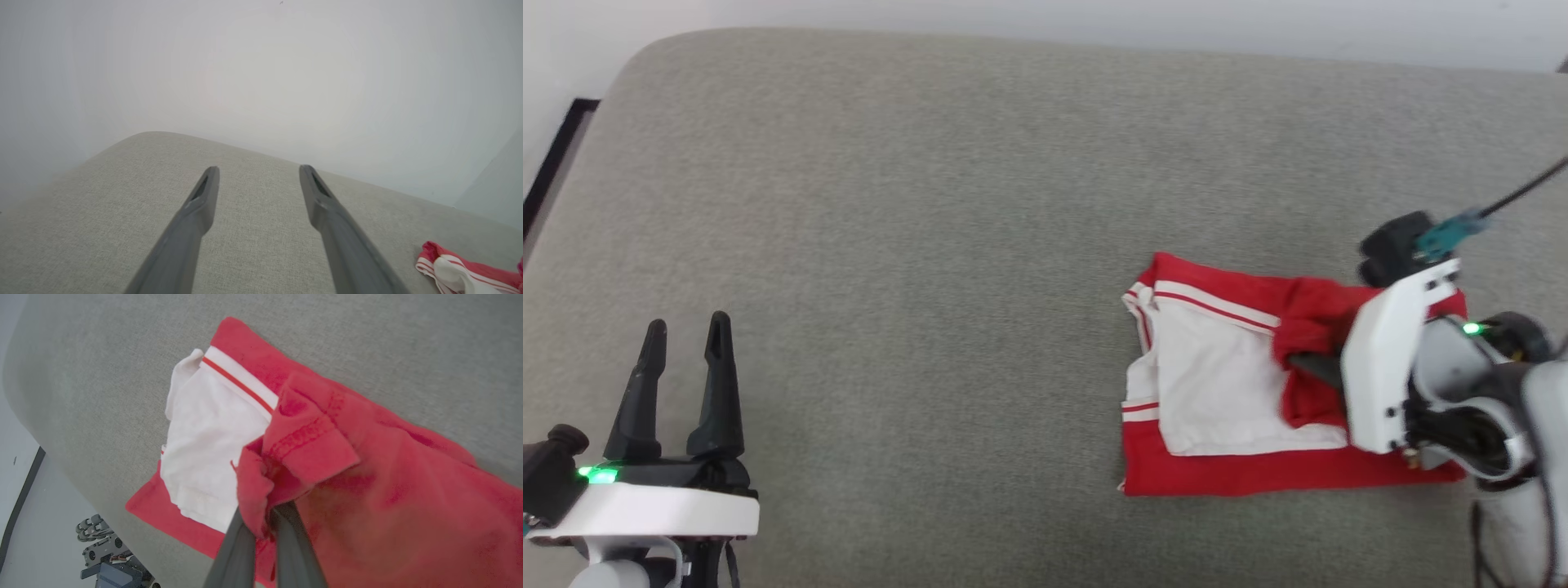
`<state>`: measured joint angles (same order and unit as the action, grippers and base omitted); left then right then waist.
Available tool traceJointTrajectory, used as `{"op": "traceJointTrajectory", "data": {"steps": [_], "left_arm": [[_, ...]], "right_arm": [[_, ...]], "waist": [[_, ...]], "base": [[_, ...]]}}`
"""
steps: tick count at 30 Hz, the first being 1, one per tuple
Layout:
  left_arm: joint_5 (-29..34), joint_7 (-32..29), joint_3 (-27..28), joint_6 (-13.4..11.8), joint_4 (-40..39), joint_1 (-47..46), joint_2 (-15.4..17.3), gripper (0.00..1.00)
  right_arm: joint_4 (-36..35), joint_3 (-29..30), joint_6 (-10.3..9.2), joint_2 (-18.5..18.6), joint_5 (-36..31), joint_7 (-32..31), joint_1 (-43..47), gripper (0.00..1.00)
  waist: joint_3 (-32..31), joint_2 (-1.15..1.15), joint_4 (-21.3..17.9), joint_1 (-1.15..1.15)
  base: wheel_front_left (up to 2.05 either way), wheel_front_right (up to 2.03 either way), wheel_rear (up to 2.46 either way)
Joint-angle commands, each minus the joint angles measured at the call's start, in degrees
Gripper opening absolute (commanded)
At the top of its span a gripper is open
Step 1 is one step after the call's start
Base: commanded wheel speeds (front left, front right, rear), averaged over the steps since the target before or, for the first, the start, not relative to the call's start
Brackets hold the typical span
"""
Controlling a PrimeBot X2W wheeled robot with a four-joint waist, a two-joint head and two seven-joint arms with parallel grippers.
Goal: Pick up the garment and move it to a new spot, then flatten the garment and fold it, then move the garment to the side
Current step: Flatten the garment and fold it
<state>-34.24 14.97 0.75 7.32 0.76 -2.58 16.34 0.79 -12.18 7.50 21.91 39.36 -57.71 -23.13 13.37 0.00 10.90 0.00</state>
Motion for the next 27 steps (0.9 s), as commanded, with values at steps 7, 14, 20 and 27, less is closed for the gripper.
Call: {"op": "traceJointTrajectory", "data": {"steps": [7, 14, 20, 27], "left_arm": [[-0.20, 0.26, 0.14, 0.20, 0.42, -0.92, -1.05, 1.00], [-0.46, 0.26, -0.01, 0.20, 0.78, -1.40, -1.40, 1.00], [-0.67, 0.26, 0.75, 0.20, 0.81, -0.82, -1.08, 1.00], [-0.59, 0.26, 1.72, 0.20, 0.53, 0.55, -0.49, 1.00]], "right_arm": [[3.42, -6.80, -0.03, -1.93, 0.58, 2.29, -2.66, 0.00], [8.75, -10.82, -0.03, -3.40, 0.37, 5.59, -5.70, 0.41], [9.83, -11.33, -0.04, -3.69, 2.57, 7.36, -7.85, 1.00], [5.70, -8.91, -0.03, -2.72, 5.96, 7.58, -7.47, 1.00]], "waist": [[0.34, 0.00, 3.01, 0.00], [0.49, 0.00, 3.82, 0.00], [-0.03, 0.00, 2.92, 0.00], [-1.64, 0.00, 0.32, 0.00]], "base": [[0.00, 0.00, 0.00], [0.00, 0.00, 0.00], [0.00, 0.00, 0.00], [0.00, 0.00, 0.00]]}}
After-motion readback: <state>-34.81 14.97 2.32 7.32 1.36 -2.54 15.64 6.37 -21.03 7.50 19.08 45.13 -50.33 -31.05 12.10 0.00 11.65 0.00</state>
